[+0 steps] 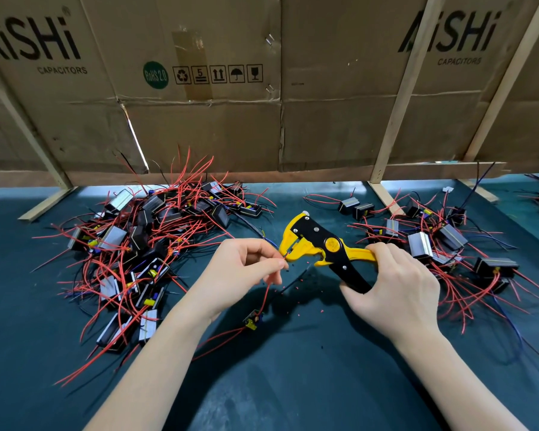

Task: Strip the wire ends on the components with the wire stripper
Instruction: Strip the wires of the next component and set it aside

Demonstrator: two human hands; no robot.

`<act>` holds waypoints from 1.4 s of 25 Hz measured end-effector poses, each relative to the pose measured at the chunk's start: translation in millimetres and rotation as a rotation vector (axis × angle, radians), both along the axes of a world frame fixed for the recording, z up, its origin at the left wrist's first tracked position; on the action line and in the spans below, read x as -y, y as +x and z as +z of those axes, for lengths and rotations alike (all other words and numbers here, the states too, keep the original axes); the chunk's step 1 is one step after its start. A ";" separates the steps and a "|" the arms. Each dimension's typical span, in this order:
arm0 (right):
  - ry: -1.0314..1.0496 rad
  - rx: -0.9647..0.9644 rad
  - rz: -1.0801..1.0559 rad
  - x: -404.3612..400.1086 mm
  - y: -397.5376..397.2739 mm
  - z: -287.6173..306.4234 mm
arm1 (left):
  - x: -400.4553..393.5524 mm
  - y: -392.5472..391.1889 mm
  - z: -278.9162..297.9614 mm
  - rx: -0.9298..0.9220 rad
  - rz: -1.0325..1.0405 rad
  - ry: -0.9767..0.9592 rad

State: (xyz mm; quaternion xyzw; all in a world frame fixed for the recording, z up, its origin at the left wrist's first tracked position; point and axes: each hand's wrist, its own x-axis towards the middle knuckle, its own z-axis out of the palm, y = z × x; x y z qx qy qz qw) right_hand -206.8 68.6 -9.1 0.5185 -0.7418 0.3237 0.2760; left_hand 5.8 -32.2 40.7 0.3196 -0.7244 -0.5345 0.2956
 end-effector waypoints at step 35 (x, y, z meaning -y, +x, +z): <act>0.096 -0.041 -0.031 7.9 -12.3 -16.3 | 12.3 23.9 2.7 0.319 -0.370 -0.009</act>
